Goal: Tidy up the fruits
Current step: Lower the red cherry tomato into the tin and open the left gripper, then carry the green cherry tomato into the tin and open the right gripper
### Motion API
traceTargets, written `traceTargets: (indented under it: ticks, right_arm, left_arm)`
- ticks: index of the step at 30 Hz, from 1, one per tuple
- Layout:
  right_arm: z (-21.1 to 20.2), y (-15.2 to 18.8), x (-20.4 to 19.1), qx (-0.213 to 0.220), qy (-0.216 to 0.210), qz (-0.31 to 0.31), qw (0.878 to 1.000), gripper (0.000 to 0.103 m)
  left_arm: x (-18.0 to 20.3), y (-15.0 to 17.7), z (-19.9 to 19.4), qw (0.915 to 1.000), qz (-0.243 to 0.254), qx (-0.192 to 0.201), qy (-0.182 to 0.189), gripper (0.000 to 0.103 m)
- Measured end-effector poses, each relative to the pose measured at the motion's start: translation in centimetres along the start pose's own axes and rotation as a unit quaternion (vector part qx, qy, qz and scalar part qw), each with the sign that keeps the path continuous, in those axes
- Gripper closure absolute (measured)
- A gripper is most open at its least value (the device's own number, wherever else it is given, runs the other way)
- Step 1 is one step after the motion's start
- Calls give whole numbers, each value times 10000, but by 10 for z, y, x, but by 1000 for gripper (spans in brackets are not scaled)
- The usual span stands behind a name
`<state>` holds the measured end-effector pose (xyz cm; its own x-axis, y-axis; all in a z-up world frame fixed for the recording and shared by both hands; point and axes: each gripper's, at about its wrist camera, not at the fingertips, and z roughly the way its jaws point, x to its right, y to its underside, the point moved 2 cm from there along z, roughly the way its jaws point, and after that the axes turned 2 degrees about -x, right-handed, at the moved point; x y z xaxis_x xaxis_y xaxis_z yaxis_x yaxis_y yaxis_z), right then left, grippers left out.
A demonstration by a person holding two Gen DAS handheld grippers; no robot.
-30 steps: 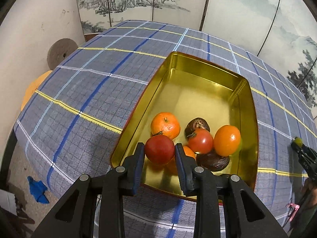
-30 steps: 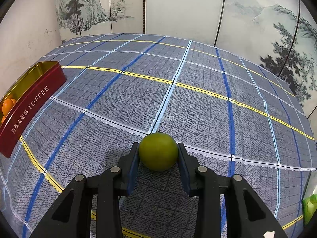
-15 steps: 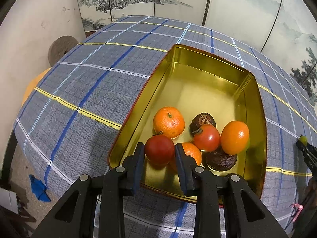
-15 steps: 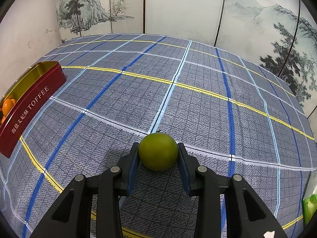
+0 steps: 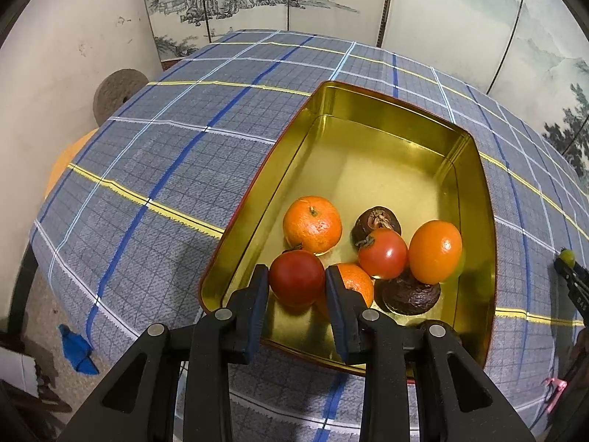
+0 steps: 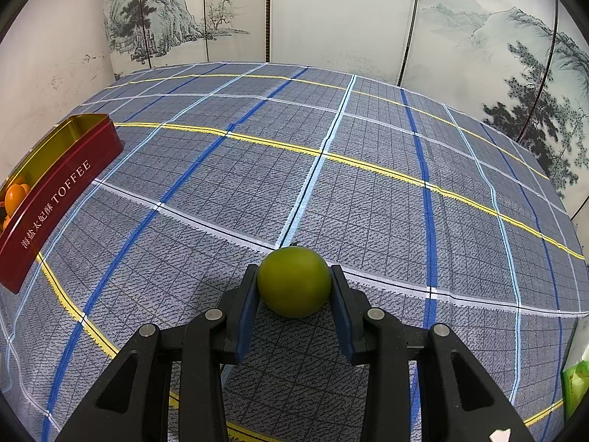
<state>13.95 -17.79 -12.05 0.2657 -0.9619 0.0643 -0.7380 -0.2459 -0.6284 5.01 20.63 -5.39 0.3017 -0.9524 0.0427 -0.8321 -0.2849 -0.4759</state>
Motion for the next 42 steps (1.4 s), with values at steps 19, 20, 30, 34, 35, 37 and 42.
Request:
traceTargets:
  ticks: [19,20,30,34,35,37,42]
  right_arm:
    - [0,0,0,3,5,-43,10000,69]
    - [0,0,-1,2,1,-42,10000,69]
    - [-1,0,-3,2,31,0,10000,69]
    - [-5,-1,-10,31,16,10,10000,69]
    - [-7,-2,-12,46,-5,4,10000,69]
    - [-12,-3,-16,75,-77,-5,9999,69]
    - [-26,-9,-37,195,-321,-134,9992,70]
  left_arm:
    - [3,4,-4,10000,-30,22,1,70]
    - [2,4,-4,10000,-37,25,14,70]
    - [4,3,-9,9999,-24,138,97,45]
    - [6,3,-11,9998,15,177,77,45]
    - [6,3,-12,9998,9,184,78,45]
    - [5,3,-14,9997,0,217,92,45]
    - [5,4,-21,9993,-3,367,117,45]
